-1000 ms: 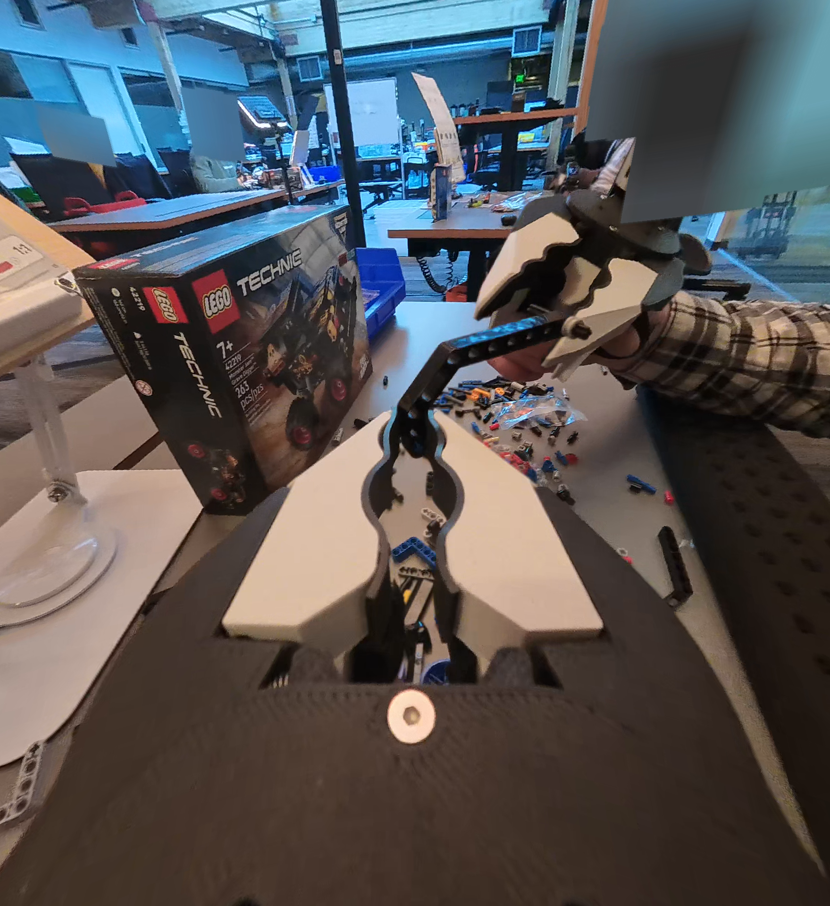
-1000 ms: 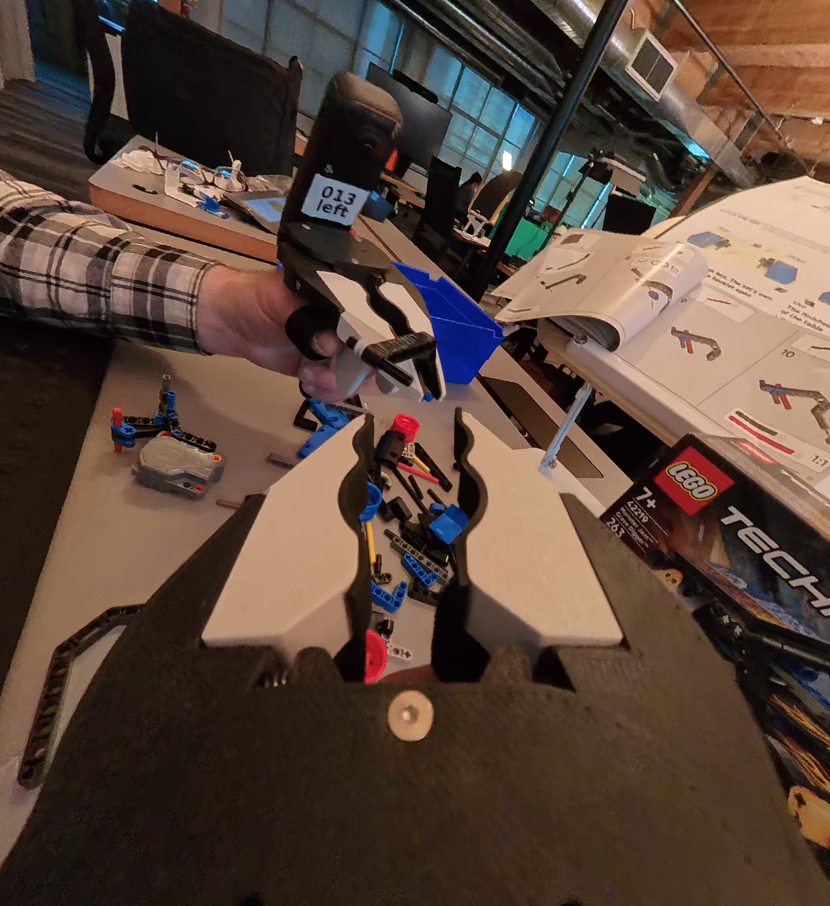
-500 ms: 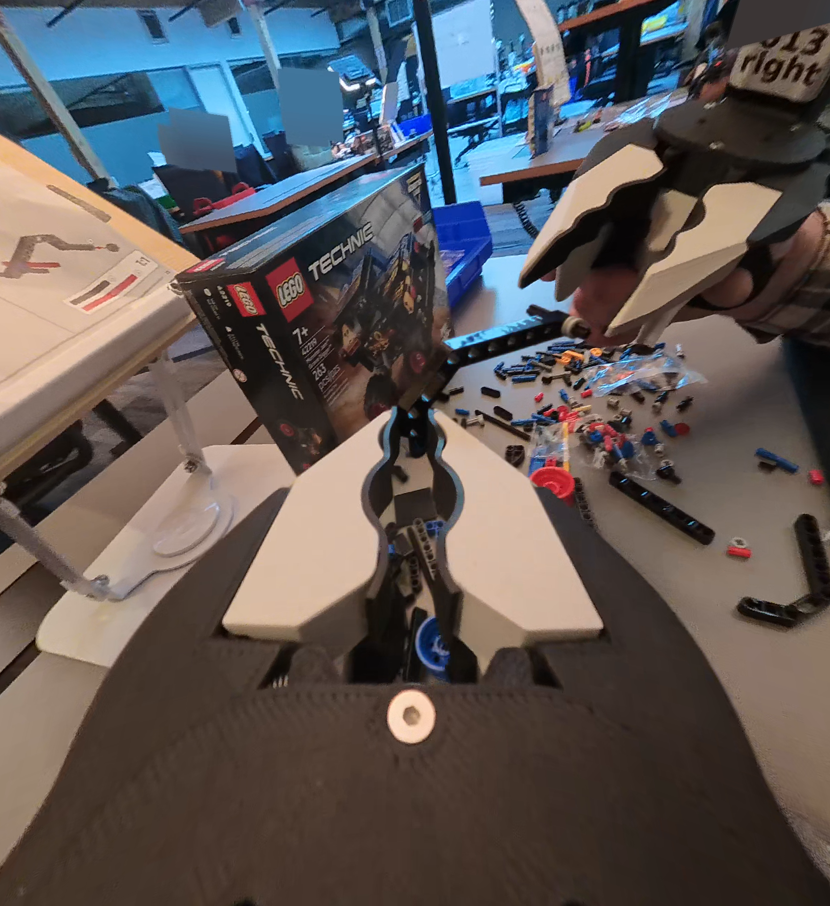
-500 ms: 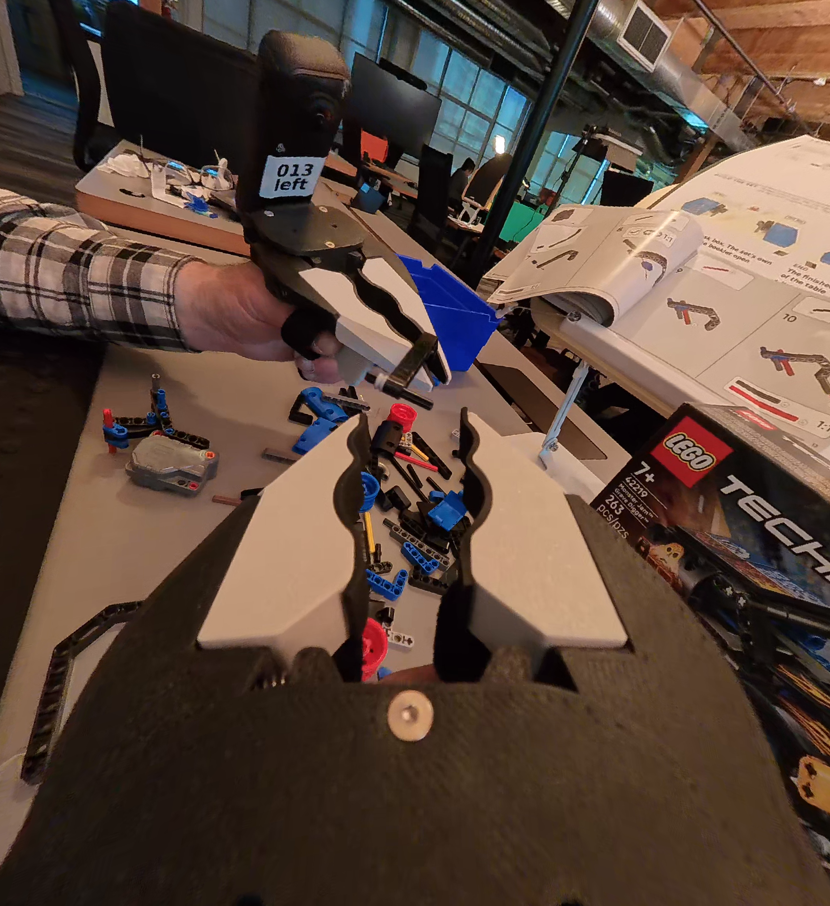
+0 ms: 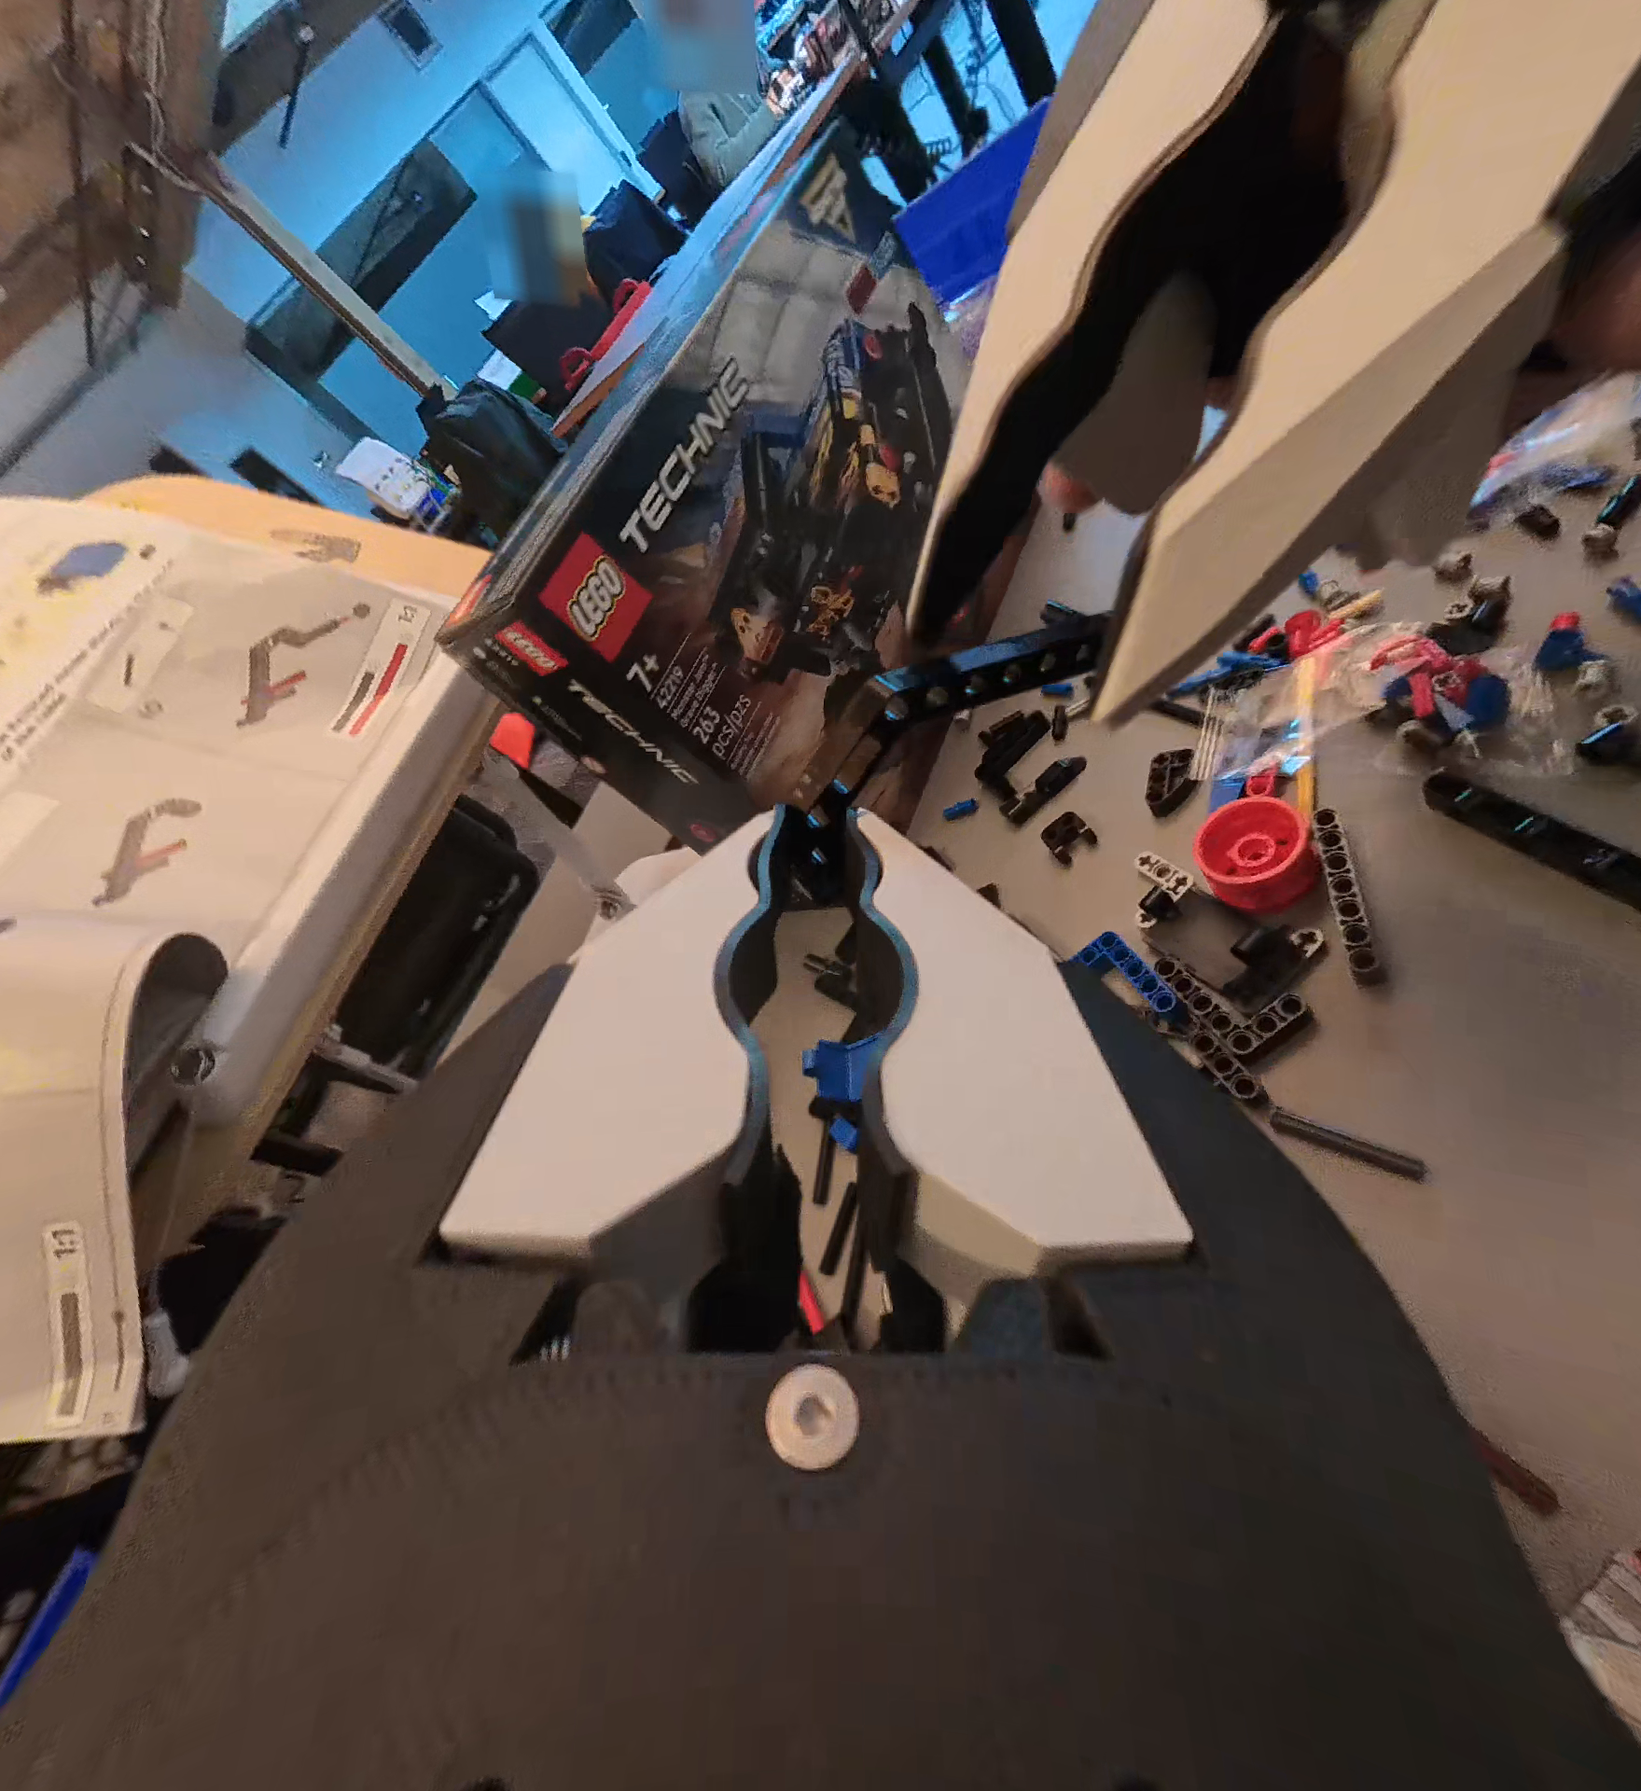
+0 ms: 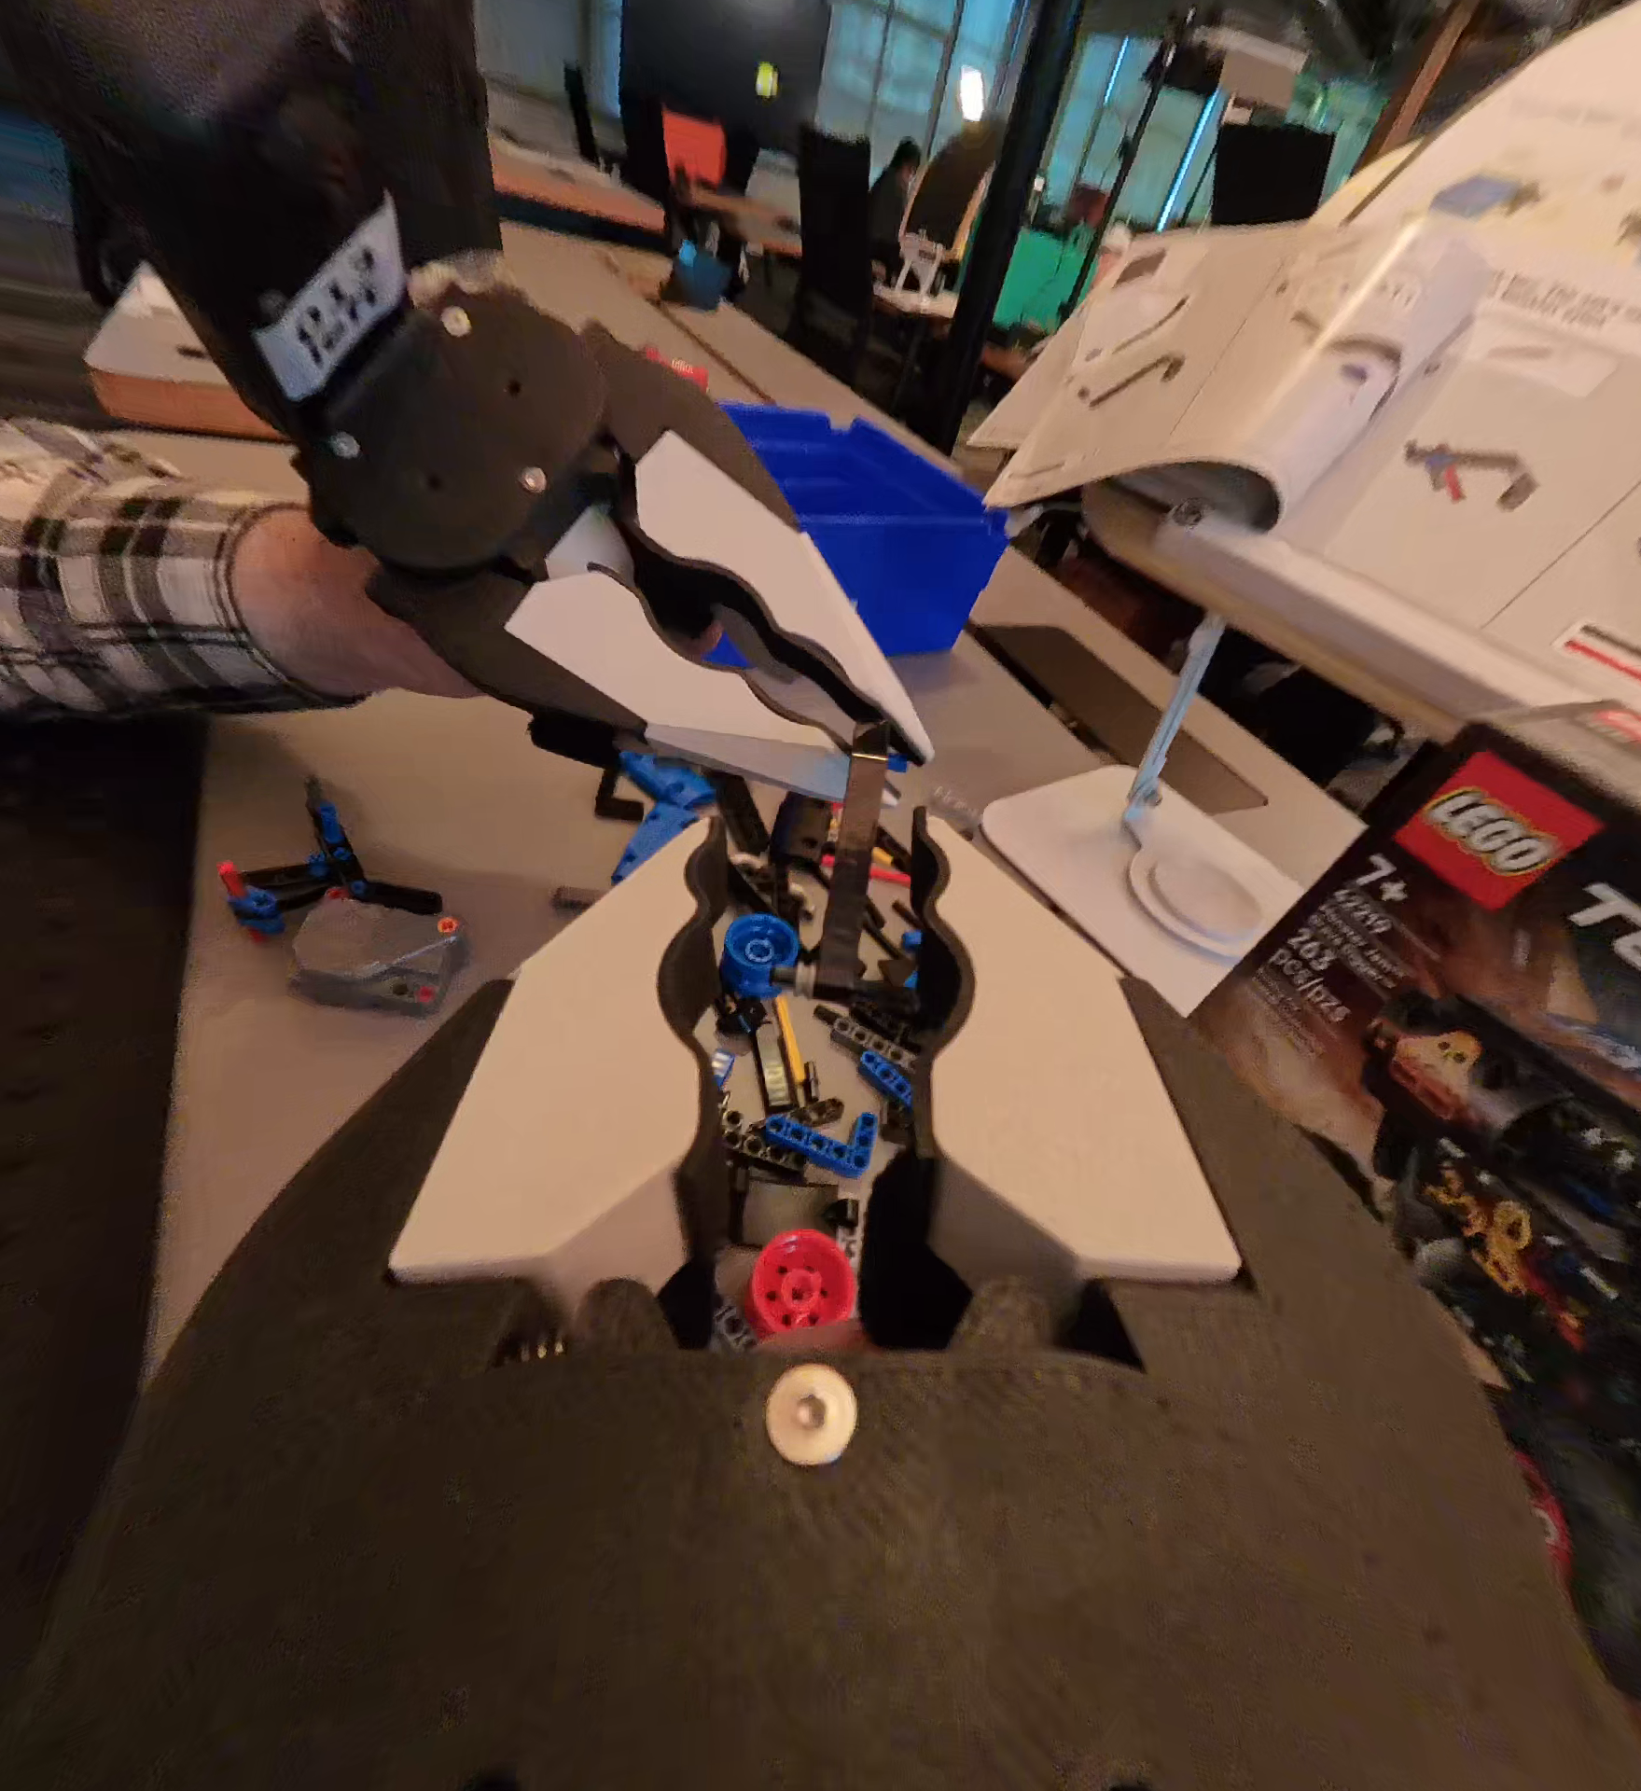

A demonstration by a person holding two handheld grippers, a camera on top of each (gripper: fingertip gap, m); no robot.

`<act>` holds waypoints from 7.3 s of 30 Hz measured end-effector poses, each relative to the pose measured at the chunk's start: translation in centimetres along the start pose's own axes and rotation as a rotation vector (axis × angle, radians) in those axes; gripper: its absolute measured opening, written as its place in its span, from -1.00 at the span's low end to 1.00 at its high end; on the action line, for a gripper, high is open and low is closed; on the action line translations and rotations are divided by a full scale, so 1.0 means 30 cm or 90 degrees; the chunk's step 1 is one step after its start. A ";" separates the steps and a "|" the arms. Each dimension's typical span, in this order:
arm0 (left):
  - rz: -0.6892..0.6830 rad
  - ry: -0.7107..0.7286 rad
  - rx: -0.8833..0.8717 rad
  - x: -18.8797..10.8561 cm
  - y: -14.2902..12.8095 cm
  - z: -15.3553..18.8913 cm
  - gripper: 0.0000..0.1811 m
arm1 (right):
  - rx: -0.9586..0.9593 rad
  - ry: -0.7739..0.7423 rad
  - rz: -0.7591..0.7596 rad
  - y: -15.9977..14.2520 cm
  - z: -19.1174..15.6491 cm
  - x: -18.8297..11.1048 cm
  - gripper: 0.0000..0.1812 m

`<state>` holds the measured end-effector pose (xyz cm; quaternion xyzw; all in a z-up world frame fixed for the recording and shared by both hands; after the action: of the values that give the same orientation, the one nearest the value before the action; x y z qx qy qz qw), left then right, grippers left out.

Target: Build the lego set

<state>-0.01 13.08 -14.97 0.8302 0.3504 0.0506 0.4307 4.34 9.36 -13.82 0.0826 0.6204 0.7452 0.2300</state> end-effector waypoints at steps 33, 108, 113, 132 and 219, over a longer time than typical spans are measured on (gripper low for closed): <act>0.055 0.028 0.021 -0.012 0.063 0.012 -0.94 | 0.386 0.161 0.088 -0.022 0.057 -0.028 -0.92; 0.163 -0.179 -0.139 -0.035 0.128 0.107 -0.65 | 0.091 0.099 0.116 0.026 0.009 -0.068 -0.94; 0.183 -0.200 -0.198 -0.043 0.137 0.095 -0.62 | 0.033 0.092 0.112 0.029 -0.010 -0.068 -0.94; 0.205 -0.236 -0.184 -0.073 0.167 0.119 -0.68 | -0.157 0.055 0.084 0.029 -0.059 -0.074 -0.94; 0.148 -0.076 -0.026 -0.044 0.170 0.098 -0.99 | 0.177 0.118 0.047 -0.019 -0.009 -0.029 -0.89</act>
<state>2.88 8.30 -12.70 0.8579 0.2241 0.0577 0.4588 5.12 8.79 -14.28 0.0674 0.7328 0.6643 0.1309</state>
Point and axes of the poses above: each gripper's, where its closed fingertips meet, x out along the fingers, y out of its top, z = x × y across the jaws, the point moved 2 cm from there along -x, back along the fingers, and after that the axes turned 2 degrees about z, right-handed, at the moved point
